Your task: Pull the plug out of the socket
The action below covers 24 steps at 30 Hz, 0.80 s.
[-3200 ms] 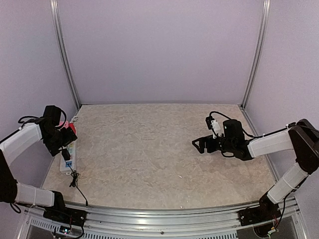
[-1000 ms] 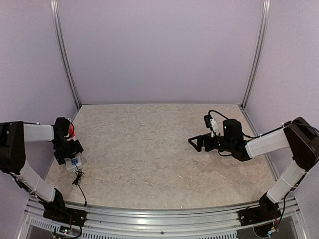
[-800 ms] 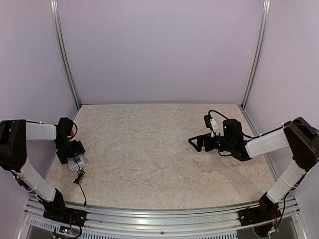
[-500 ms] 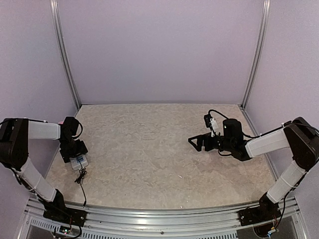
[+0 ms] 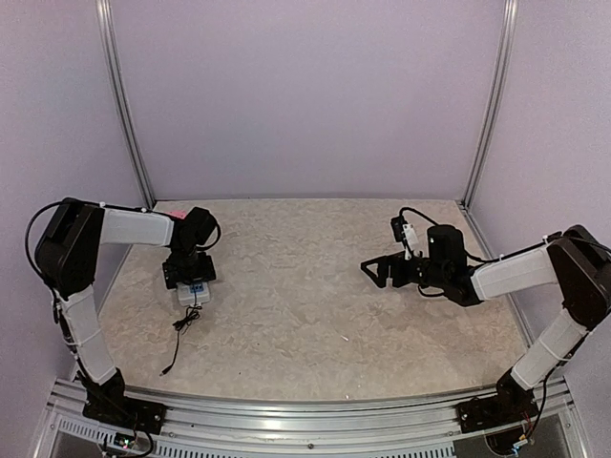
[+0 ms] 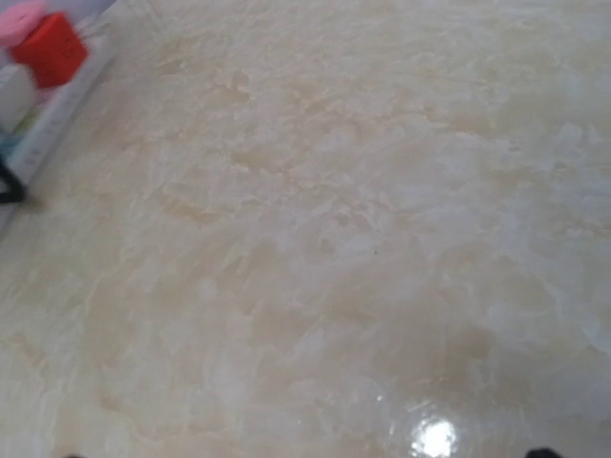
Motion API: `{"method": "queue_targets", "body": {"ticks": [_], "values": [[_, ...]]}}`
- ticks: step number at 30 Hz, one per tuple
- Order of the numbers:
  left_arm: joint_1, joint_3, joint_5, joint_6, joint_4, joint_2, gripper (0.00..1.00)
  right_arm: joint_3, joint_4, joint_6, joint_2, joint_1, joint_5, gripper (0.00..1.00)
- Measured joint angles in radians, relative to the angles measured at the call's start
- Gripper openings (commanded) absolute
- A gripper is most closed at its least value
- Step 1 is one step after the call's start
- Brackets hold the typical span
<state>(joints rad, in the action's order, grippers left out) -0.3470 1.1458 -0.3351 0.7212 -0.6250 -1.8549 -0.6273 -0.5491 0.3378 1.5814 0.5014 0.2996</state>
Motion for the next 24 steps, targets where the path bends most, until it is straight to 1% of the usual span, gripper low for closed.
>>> {"method": "queue_targets", "body": {"ticks": [2, 8, 11, 16, 20, 21, 22, 24], "values": [[-0.079, 0.082, 0.01, -0.031, -0.002, -0.062, 0.69, 0.0, 0.016, -0.002, -0.012, 0.0, -0.002, 1.0], [-0.331, 0.315, 0.103, -0.146, 0.027, -0.23, 0.7, 0.0, 0.039, -0.003, -0.049, -0.011, -0.004, 1.0], [-0.414, 0.389, 0.154, -0.227, 0.042, -0.282, 0.72, 0.002, 0.058, -0.004, -0.073, -0.018, -0.004, 1.0], [-0.487, 0.405, 0.227, -0.386, 0.054, -0.292, 0.75, 0.016, 0.097, -0.011, -0.144, -0.032, -0.006, 1.0], [-0.504, 0.381, 0.273, -0.52, 0.078, -0.28, 0.76, 0.021, 0.124, -0.022, -0.201, -0.034, -0.009, 1.0], [-0.507, 0.37, 0.286, -0.576, 0.081, -0.272, 0.76, 0.022, 0.132, -0.024, -0.214, -0.034, -0.009, 1.0], [-0.51, 0.37, 0.288, -0.579, 0.081, -0.271, 0.76, 0.023, 0.141, -0.026, -0.228, -0.034, -0.008, 1.0], [-0.52, 0.358, 0.307, -0.64, 0.082, -0.263, 0.78, 0.024, 0.15, -0.031, -0.244, -0.034, -0.008, 1.0]]}}
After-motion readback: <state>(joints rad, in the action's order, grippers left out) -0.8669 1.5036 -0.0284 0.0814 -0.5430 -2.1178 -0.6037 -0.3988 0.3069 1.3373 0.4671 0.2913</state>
